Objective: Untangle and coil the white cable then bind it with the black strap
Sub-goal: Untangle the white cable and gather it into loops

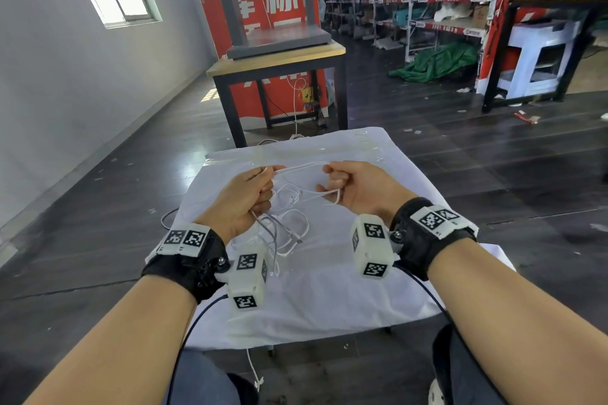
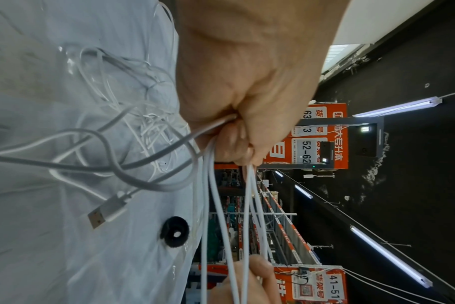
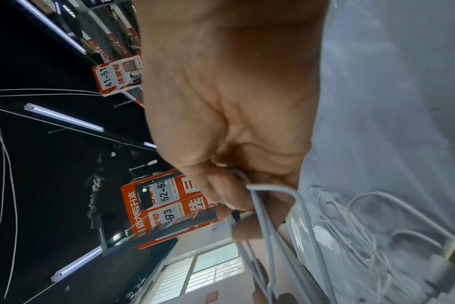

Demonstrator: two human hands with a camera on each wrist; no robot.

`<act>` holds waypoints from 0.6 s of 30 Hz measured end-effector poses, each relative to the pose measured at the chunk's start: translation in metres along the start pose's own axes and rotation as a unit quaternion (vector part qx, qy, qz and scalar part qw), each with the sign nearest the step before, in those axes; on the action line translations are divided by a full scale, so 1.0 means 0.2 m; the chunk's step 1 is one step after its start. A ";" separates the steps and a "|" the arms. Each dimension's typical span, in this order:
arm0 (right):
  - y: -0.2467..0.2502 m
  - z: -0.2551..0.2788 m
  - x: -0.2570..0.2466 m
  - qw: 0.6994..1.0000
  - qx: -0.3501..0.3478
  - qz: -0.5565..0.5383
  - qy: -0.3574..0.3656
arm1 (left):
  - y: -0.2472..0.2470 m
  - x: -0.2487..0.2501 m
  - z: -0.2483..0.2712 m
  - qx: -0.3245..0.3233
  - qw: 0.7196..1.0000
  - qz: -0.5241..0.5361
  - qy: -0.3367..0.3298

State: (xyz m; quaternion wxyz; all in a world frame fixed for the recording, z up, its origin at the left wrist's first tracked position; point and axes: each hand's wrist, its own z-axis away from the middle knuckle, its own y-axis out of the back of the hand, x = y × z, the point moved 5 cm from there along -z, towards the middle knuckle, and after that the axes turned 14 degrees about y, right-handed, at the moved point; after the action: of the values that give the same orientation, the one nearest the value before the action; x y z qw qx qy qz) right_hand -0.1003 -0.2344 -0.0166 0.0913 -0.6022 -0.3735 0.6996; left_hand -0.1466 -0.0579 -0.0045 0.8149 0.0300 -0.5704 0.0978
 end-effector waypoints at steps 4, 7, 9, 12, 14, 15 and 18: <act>-0.02 0.01 0.01 1.000 -0.010 -0.006 -0.018 | -0.01 0.00 0.01 -0.011 1.000 0.020 0.008; -0.02 0.00 0.01 1.000 -0.016 0.003 -0.013 | -0.01 -0.01 0.01 -0.026 0.999 0.034 0.019; -0.02 0.00 0.00 1.000 -0.017 0.014 -0.004 | -0.01 -0.01 0.01 -0.034 0.998 0.037 0.033; -0.02 -0.01 0.00 0.999 -0.014 0.029 0.017 | -0.03 -0.01 0.01 -0.041 0.997 -0.011 0.059; -0.02 -0.02 0.00 0.998 -0.017 0.050 0.034 | -0.05 -0.02 0.02 -0.038 0.994 -0.072 0.070; -0.02 -0.02 0.00 0.997 -0.019 0.064 0.044 | -0.06 -0.02 0.03 -0.035 0.992 -0.101 0.068; -0.02 -0.01 -0.01 0.990 -0.026 0.118 0.067 | -0.06 -0.01 0.02 0.005 0.989 -0.142 0.040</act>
State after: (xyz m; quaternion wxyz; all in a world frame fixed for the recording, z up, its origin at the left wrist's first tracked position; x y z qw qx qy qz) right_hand -0.0994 -0.2319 -0.0122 0.0167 -0.6896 -0.3111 0.6538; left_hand -0.1478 -0.0714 -0.0042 0.8427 0.1112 -0.5266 -0.0152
